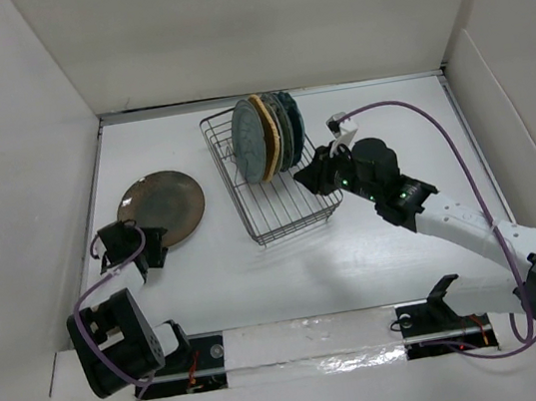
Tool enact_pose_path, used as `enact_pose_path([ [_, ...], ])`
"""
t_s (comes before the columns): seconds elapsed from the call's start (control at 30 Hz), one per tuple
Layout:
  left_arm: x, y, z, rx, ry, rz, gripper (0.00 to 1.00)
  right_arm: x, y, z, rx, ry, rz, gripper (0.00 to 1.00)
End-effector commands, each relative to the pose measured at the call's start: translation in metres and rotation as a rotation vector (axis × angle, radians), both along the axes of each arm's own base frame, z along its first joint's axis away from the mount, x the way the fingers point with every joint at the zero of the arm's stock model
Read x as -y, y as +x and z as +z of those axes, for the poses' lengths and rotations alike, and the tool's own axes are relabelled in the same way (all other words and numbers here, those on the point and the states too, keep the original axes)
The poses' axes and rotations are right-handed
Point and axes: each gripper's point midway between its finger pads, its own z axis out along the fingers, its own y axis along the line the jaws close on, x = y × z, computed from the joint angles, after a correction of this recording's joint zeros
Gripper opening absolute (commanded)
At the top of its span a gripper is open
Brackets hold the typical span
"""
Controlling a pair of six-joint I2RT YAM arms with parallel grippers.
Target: Load the plates into the dish rack
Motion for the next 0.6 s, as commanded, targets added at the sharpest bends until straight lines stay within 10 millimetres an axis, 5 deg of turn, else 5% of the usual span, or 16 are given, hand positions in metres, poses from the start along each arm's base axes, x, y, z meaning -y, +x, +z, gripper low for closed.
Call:
enact_pose_path([
  [0.0,-0.003,-0.024,-0.031,-0.123,0.008,0.015,0.48,-0.004,0.005,0.027,0.069,0.029,-0.002,0.27],
  [0.03,-0.008,-0.026,-0.035,-0.125,0.013,0.031,0.32,-0.004,0.005,0.028,0.069,0.031,-0.003,0.27],
  [0.1,-0.014,-0.023,-0.035,-0.09,0.025,0.054,0.23,-0.004,0.004,0.029,0.072,0.032,-0.003,0.27],
  [0.27,-0.014,-0.032,-0.057,-0.097,0.024,0.087,0.25,-0.005,0.0,0.032,0.077,0.036,0.005,0.27],
  [0.33,-0.017,-0.031,-0.059,-0.096,0.051,0.08,0.07,-0.005,0.0,0.033,0.079,0.04,0.006,0.27],
  [0.43,-0.022,-0.024,-0.049,-0.056,0.096,0.064,0.0,-0.007,-0.002,0.034,0.081,0.041,0.012,0.26],
  [0.53,-0.031,-0.013,-0.018,0.034,0.159,0.068,0.0,-0.009,-0.004,0.035,0.086,0.04,0.013,0.26],
  [0.57,-0.035,-0.003,0.01,0.122,0.198,0.07,0.0,-0.011,-0.007,0.035,0.088,0.04,0.021,0.25],
])
